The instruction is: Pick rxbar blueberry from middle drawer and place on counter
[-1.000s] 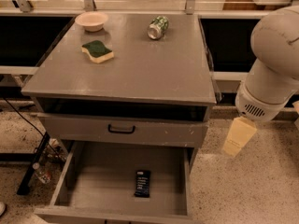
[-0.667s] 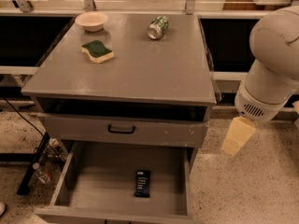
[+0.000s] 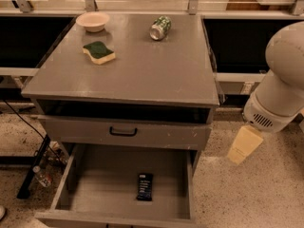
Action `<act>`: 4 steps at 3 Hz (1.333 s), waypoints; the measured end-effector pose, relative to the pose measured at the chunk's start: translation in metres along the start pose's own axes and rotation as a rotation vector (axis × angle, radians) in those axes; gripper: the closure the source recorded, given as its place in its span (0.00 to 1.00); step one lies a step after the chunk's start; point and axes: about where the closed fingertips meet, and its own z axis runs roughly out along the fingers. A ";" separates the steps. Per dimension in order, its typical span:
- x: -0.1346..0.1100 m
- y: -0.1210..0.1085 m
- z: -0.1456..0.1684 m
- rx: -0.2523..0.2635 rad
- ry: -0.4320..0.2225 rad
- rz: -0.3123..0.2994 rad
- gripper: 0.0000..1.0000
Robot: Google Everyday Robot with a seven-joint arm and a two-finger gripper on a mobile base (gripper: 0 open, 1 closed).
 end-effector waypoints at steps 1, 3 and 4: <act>0.020 0.016 0.034 -0.049 0.020 0.000 0.00; 0.009 0.023 0.058 -0.079 -0.005 0.030 0.00; -0.006 0.027 0.084 -0.090 0.005 0.084 0.00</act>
Offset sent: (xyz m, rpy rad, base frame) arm -0.0250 -0.0047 -0.0578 0.0295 0.0790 0.0188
